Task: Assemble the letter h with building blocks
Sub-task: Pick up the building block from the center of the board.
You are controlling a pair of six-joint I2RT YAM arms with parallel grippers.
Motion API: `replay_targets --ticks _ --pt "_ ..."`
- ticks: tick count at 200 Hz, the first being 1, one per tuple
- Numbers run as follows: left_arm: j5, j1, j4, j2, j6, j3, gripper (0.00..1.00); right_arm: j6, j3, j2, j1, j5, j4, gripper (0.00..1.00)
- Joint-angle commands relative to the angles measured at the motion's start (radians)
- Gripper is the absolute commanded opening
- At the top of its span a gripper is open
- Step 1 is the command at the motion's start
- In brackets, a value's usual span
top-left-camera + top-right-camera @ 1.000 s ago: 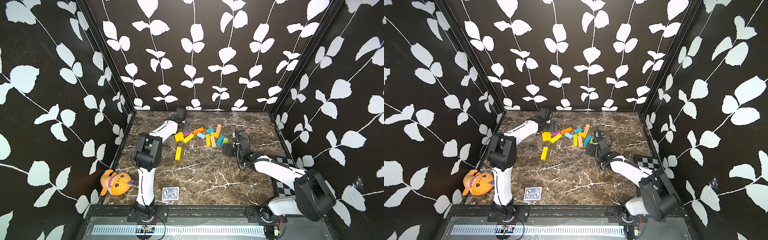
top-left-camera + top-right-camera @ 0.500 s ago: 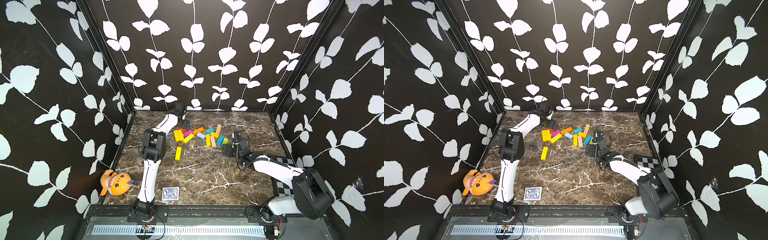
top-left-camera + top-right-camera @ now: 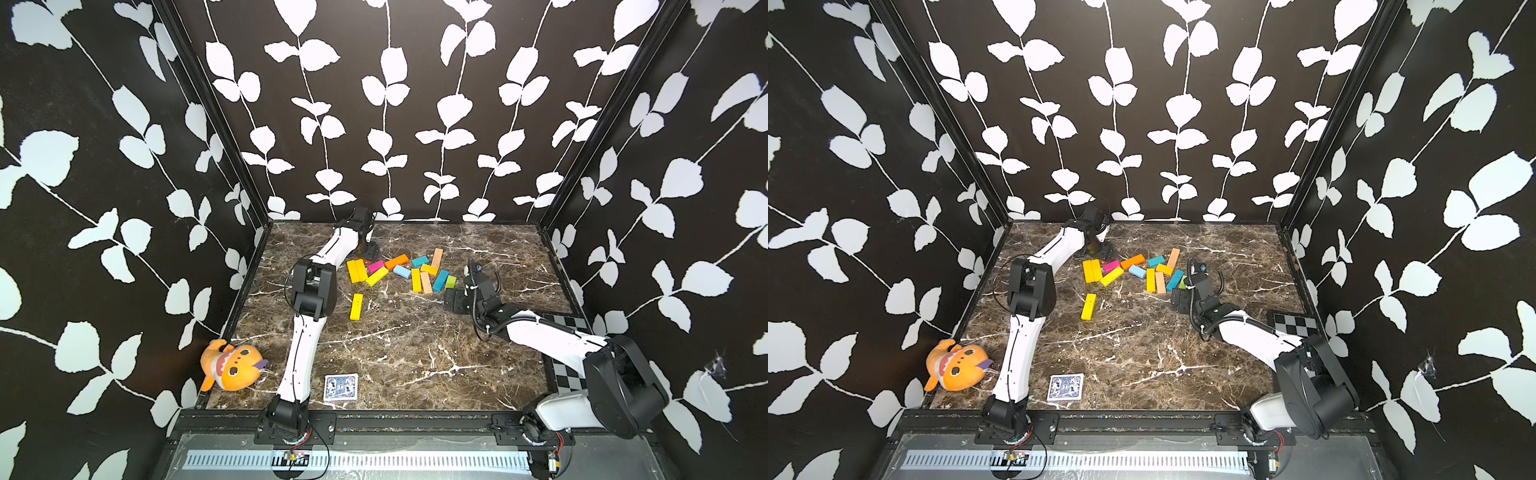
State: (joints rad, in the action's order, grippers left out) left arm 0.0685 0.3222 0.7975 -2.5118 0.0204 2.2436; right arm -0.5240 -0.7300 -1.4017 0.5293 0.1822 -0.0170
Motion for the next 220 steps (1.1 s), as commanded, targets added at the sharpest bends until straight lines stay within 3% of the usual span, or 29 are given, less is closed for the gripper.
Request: replay_targets --ticks 1,38,73,105,147,176,220 --pt "0.010 0.002 0.063 -0.013 0.028 0.036 0.82 -0.011 -0.006 -0.012 -0.003 0.002 -0.003 0.99" --pt "0.051 0.016 0.071 -0.022 0.056 0.038 0.74 -0.013 -0.011 -0.024 -0.003 -0.001 0.001 0.99" --pt "0.060 0.020 0.050 -0.015 0.053 0.027 0.54 -0.013 -0.011 -0.026 -0.002 0.002 0.002 0.99" --pt "0.074 0.023 -0.026 0.048 0.022 -0.031 0.48 -0.013 -0.011 -0.025 -0.002 0.004 0.002 0.99" --pt "0.102 0.034 -0.156 0.228 -0.046 -0.136 0.48 -0.014 -0.011 -0.026 -0.003 0.001 0.002 0.99" --pt "0.113 0.043 -0.220 0.368 -0.119 -0.268 0.48 -0.016 -0.011 -0.026 -0.003 0.000 0.002 0.99" --pt "0.115 0.078 -0.305 0.605 -0.241 -0.604 0.47 -0.020 -0.011 -0.028 -0.003 -0.006 0.002 0.99"
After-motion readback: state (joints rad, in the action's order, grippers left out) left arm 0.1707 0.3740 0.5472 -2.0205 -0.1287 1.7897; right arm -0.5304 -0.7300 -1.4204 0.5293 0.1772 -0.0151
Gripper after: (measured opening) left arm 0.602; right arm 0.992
